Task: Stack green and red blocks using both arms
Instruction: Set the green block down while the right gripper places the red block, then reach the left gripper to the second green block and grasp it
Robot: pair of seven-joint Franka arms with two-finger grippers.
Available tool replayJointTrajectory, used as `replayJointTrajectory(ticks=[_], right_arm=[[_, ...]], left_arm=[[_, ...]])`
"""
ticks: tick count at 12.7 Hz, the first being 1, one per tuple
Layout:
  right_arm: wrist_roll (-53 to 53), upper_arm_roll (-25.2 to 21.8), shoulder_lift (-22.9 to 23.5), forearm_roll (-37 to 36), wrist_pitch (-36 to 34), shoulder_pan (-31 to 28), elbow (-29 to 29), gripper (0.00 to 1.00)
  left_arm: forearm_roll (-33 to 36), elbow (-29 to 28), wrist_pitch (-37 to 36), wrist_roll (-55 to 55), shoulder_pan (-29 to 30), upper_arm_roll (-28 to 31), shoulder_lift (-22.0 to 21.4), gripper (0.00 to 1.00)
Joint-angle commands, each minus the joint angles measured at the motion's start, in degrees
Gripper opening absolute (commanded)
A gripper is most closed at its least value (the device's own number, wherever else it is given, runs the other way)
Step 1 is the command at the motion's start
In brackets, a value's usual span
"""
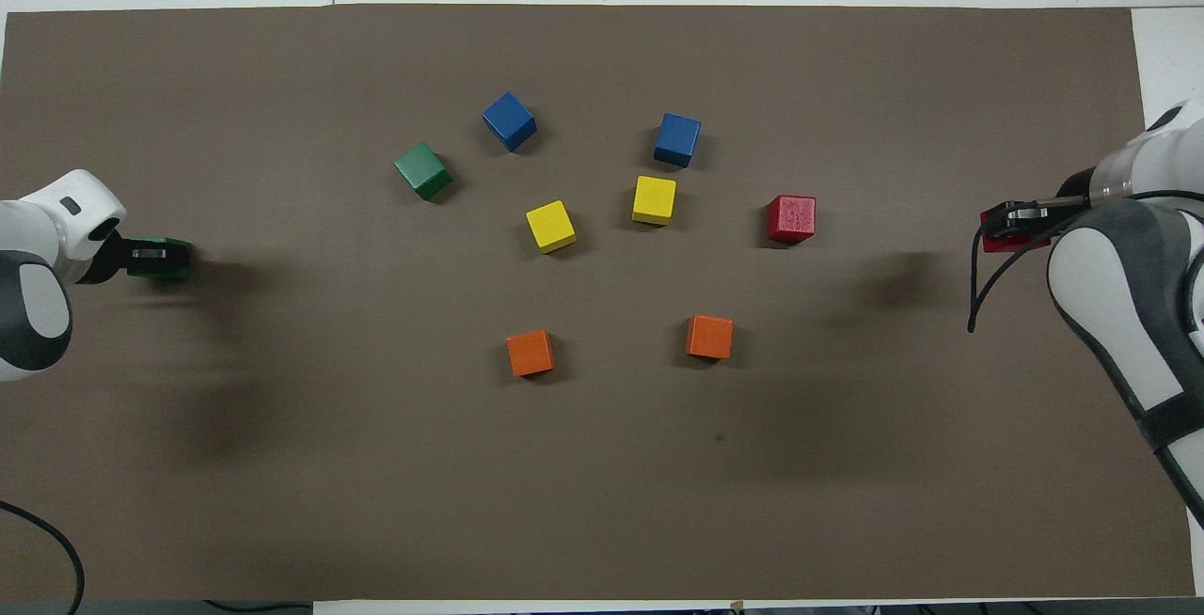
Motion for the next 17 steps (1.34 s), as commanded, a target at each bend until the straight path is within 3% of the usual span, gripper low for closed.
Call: replayJointTrajectory(ticks=[1, 3, 8, 13, 15, 17], right_arm=[[-2.1, 0.7, 0.6, -0.1, 4.3, -0.8, -2.4, 0.25], [-2.0, 0.7, 1.4, -0.1, 6.6, -0.7, -3.8, 0.25], [-1.7, 0.7, 2.4, -0.1, 13.7, -0.6, -8.9, 0.27], [-1.8, 0.7, 2.8, -0.1, 16.9, -0.6, -11.7, 0.27], [-1.9, 0.7, 3.2, -0.1, 17.9, -0.6, -12.3, 0.28], [-1.9, 0.7, 3.4, -0.1, 17.9, -0.7, -12.3, 0.28]], left_arm=[[0.3, -0.7, 1.4, 2.5, 0.9, -0.5, 0.0, 1.0], [0.3, 0.5, -0.8, 2.4, 0.7, -0.5, -0.4, 1.0], [0.3, 14.8, -20.4, -0.7, -2.4, -0.7, -2.1, 1.0], [1.8, 17.4, -20.6, -44.5, -18.0, -0.6, -2.0, 1.0], [1.9, 19.0, -20.5, -56.6, -21.9, -0.7, -0.8, 1.0], [2.0, 22.4, -20.6, -65.7, -25.6, -0.6, 2.9, 1.0]])
